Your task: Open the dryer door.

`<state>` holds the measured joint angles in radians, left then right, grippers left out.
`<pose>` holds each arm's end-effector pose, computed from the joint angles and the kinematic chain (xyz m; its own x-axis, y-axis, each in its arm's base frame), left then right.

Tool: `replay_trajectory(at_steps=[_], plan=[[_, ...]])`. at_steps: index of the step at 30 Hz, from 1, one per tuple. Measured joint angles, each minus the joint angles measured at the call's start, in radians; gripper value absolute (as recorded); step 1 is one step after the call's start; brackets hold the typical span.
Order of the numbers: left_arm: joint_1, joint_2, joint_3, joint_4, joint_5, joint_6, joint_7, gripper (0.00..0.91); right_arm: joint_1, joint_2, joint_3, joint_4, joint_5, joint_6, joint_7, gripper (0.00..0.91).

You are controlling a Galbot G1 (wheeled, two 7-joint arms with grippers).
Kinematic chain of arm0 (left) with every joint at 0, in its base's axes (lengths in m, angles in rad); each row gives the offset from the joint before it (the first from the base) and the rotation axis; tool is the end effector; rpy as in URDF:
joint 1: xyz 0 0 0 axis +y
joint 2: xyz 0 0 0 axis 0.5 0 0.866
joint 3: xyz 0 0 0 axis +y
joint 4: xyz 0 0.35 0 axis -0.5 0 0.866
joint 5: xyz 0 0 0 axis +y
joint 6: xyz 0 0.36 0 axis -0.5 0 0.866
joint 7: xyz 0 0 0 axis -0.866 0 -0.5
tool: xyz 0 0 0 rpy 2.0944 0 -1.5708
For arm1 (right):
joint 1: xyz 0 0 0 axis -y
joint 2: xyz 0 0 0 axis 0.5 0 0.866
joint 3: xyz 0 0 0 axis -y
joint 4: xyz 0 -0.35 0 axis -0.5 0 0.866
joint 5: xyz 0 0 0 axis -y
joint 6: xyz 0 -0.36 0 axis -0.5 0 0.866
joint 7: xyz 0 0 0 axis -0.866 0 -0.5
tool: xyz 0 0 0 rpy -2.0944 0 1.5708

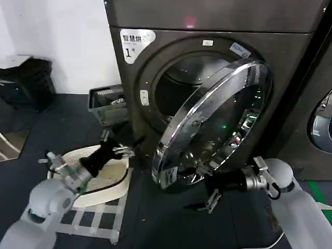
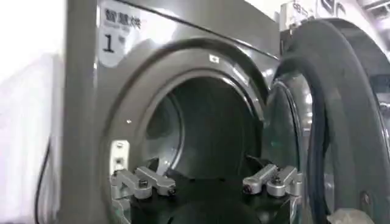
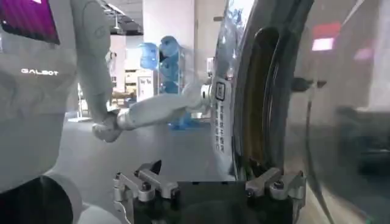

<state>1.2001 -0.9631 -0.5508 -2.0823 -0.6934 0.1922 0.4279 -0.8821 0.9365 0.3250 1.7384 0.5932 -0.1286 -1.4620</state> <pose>0.2892 0.1062 -0.1840 -0.7507 0.6522 -0.1055 0.6570 0.7537 -0.0156 0.3884 -0.1154 -0.2141 0.1407 -0.9881 0.0625 -0.9879 -0.1443 -0.0575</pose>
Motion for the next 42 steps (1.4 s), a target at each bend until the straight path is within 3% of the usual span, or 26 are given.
replay_trajectory(at_steps=[16, 19, 23, 33, 37, 42], plan=[[-0.176, 0.042, 0.240, 0.108, -0.057, -0.007, 0.001, 0.907, -0.196, -0.012, 0.322, -0.001, 0.022, 0.021, 0.001, 0.907], [-0.203, 0.039, 0.264, 0.122, -0.068, -0.005, 0.002, 0.907, -0.217, -0.003, 0.374, -0.001, 0.022, 0.013, 0.008, 0.907], [-0.236, 0.038, 0.298, 0.138, -0.085, 0.007, 0.013, 0.907, -0.246, 0.016, 0.461, -0.010, 0.033, -0.039, 0.057, 0.907], [-0.253, 0.067, 0.346, 0.130, -0.111, 0.011, 0.098, 0.907, -0.316, 0.064, 0.725, -0.048, 0.069, 0.007, 0.112, 0.907], [-0.260, 0.068, 0.374, 0.122, -0.113, -0.001, 0.136, 0.907, -0.333, 0.068, 0.829, -0.065, 0.063, 0.007, 0.199, 0.907], [-0.281, 0.073, 0.427, 0.117, -0.114, -0.031, 0.155, 0.907, -0.370, 0.067, 0.996, -0.080, 0.070, -0.062, 0.397, 0.907]])
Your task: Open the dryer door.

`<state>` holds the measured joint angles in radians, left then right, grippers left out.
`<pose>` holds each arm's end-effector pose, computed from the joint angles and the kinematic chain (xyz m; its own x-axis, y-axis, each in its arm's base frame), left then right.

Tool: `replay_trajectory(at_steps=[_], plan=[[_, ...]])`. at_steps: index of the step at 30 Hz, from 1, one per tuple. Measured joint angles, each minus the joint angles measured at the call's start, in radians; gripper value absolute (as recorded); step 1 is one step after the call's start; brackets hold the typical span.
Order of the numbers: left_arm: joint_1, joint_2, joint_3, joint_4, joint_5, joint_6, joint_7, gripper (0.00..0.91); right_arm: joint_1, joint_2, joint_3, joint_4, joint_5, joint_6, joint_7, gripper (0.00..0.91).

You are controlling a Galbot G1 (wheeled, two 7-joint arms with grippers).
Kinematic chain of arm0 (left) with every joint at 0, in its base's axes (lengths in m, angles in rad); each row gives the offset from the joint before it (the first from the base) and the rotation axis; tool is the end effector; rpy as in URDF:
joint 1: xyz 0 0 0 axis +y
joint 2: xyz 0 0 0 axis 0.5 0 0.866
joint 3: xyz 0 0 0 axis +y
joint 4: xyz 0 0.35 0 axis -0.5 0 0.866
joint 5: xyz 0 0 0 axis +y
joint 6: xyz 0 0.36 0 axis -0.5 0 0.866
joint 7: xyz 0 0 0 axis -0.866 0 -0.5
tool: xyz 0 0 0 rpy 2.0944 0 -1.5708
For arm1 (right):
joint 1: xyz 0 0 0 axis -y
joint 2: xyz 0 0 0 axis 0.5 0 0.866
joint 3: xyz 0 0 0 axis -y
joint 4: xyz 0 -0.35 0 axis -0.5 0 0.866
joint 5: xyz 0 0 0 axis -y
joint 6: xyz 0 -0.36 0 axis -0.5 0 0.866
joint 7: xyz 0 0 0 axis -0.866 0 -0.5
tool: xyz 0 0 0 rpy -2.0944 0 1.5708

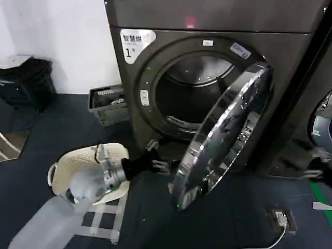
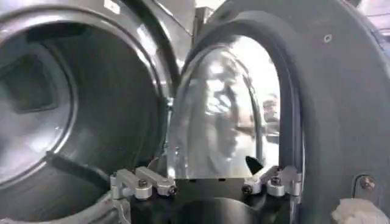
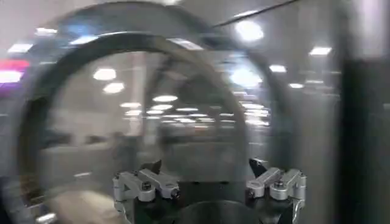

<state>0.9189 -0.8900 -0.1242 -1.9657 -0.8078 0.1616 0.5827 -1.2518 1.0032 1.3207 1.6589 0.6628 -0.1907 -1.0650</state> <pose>0.3351 0.0327 -0.2045 -0.3998 0.9129 -0.0826 0.9154 0.3932 -0.0857 0.2188 -0.3874 -0.1787 -0.8823 -0.4505 -0.1364 -0.4461 0.8928 -0.0629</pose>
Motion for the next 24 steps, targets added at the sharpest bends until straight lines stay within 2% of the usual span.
replay_trajectory(at_steps=[5, 10, 14, 19, 24], plan=[[-0.030, 0.011, 0.076, 0.000, -0.005, -0.032, 0.025, 0.907, -0.039, -0.006, 0.138, 0.002, 0.026, 0.007, 0.221, 0.907], [-0.083, 0.021, 0.173, -0.004, -0.020, -0.047, 0.024, 0.907, -0.082, -0.012, 0.231, 0.021, -0.031, -0.005, 0.547, 0.907], [-0.130, 0.010, 0.252, -0.003, -0.024, -0.054, 0.021, 0.907, -0.117, -0.004, 0.291, 0.033, -0.039, -0.019, 0.703, 0.907], [-0.204, -0.021, 0.361, 0.016, -0.031, -0.055, 0.019, 0.907, -0.165, -0.009, 0.400, 0.045, -0.011, -0.057, 0.806, 0.907], [-0.286, -0.077, 0.467, 0.058, -0.033, -0.059, 0.017, 0.907, -0.217, -0.022, 0.512, 0.026, -0.001, -0.040, 0.855, 0.907]])
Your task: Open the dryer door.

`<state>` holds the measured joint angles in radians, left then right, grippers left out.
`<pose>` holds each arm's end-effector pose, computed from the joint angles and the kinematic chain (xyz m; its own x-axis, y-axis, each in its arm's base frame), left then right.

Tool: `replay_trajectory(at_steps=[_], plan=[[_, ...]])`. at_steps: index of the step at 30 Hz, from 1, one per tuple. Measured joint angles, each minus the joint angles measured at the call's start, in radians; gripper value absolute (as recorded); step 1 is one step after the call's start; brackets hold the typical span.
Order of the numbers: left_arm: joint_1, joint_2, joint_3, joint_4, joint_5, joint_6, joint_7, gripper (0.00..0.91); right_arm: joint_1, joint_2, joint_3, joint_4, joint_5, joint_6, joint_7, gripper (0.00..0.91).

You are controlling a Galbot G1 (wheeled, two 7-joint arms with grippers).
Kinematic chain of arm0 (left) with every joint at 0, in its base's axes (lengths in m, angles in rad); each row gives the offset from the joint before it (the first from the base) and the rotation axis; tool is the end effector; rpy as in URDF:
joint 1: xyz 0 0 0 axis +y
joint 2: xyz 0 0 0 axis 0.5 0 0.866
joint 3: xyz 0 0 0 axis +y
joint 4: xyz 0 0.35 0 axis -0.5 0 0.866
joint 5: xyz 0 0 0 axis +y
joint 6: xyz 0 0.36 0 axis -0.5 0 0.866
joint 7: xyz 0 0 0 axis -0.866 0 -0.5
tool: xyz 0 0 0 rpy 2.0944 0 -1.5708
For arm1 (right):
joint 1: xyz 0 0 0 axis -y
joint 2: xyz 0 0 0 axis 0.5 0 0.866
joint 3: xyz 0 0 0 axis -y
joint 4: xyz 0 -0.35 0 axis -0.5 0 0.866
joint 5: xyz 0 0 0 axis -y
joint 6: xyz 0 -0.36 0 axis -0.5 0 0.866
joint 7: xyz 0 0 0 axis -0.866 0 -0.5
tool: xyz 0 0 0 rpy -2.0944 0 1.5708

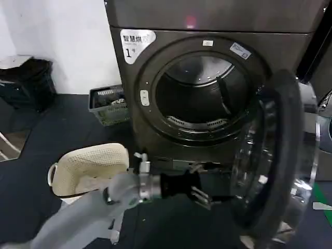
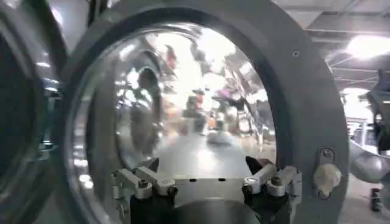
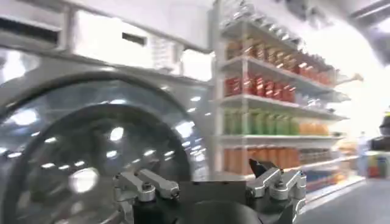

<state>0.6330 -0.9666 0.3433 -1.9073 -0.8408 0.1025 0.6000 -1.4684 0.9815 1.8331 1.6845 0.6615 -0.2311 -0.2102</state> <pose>0.3371 -0.0819 -0.2203 -0.0566 0.9942 -0.0916 0.9939 0.0473 -0.1001 0.0578 -0.4591 -0.0971 -0.7021 0.6659 -0.2520 0.6938 0.7194 -0.0321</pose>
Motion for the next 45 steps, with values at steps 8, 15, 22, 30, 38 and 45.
replay_trajectory(at_steps=[8, 15, 22, 30, 38, 45], plan=[[-0.112, -0.121, 0.125, 0.102, 0.007, -0.004, -0.013, 0.907, -0.059, -0.015, 0.113, -0.033, 0.019, 0.028, 0.018, 0.907], [-0.166, -0.226, 0.177, 0.178, 0.039, -0.005, -0.039, 0.907, -0.065, -0.025, 0.171, -0.025, 0.040, -0.019, 0.026, 0.907], [-0.226, -0.346, 0.230, 0.266, 0.045, -0.026, -0.045, 0.907, -0.075, -0.039, 0.220, -0.048, -0.020, 0.014, 0.004, 0.907], [-0.288, -0.480, 0.270, 0.385, 0.045, -0.026, -0.068, 0.907, -0.102, -0.038, 0.289, -0.075, -0.049, 0.010, 0.008, 0.907], [-0.322, -0.617, 0.274, 0.515, 0.076, -0.065, -0.096, 0.907, -0.130, -0.038, 0.337, -0.073, -0.050, 0.004, 0.000, 0.907], [-0.343, -0.642, 0.266, 0.626, 0.152, -0.130, -0.142, 0.907, -0.140, -0.043, 0.357, -0.074, -0.049, 0.003, -0.001, 0.907]])
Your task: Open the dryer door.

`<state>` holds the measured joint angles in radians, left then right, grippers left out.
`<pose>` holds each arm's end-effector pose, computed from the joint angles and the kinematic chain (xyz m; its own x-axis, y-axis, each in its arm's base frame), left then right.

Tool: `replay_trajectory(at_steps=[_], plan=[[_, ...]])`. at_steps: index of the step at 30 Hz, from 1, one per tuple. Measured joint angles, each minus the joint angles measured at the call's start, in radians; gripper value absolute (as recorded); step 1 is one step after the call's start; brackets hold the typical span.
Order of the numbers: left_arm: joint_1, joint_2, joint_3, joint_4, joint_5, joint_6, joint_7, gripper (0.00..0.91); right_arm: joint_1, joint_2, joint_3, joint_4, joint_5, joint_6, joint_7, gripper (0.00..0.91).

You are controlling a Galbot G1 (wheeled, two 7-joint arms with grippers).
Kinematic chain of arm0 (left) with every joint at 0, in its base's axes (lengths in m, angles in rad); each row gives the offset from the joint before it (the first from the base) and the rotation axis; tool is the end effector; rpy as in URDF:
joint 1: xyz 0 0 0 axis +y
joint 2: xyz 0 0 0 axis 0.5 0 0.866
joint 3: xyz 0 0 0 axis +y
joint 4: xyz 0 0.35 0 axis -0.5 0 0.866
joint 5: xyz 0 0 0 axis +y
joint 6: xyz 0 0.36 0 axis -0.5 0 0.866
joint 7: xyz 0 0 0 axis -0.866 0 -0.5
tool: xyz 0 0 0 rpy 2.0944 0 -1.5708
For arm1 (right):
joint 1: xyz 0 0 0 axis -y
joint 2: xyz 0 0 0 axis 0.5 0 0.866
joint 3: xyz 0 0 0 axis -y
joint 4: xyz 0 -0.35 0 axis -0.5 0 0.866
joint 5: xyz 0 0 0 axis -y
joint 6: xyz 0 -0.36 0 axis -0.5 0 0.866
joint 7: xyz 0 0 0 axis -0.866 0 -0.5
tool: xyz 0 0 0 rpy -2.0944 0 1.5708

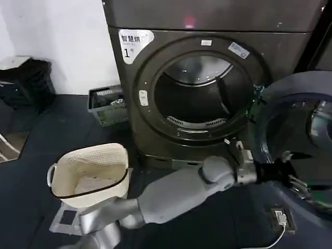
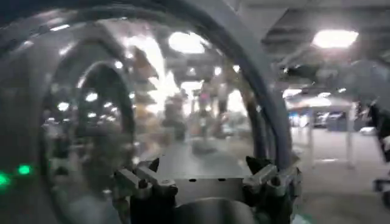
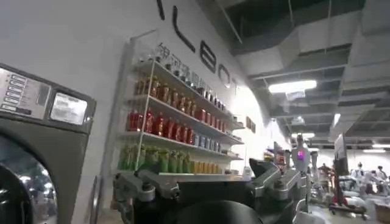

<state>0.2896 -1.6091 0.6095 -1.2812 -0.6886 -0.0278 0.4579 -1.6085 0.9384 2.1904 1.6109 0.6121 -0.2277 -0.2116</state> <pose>0.4089 -0.3296 -0.2195 -0.0290 0.9919 -0.1233 0.9990 0.0328 0.0295 -0.0606 -0.4872 -0.0316 -0.4728 0.8020 -0.3651 0.8758 0.4735 -0.0938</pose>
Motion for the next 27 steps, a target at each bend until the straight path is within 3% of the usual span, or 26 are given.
replay_trajectory(at_steps=[13, 27], plan=[[-0.016, 0.000, -0.025, 0.140, 0.038, -0.054, -0.070, 0.907, -0.001, 0.000, 0.003, -0.003, 0.000, 0.010, 0.000, 0.907], [-0.025, 0.000, -0.029, 0.162, 0.126, -0.181, -0.128, 0.907, 0.002, 0.001, 0.000, 0.000, 0.000, 0.017, -0.001, 0.907]])
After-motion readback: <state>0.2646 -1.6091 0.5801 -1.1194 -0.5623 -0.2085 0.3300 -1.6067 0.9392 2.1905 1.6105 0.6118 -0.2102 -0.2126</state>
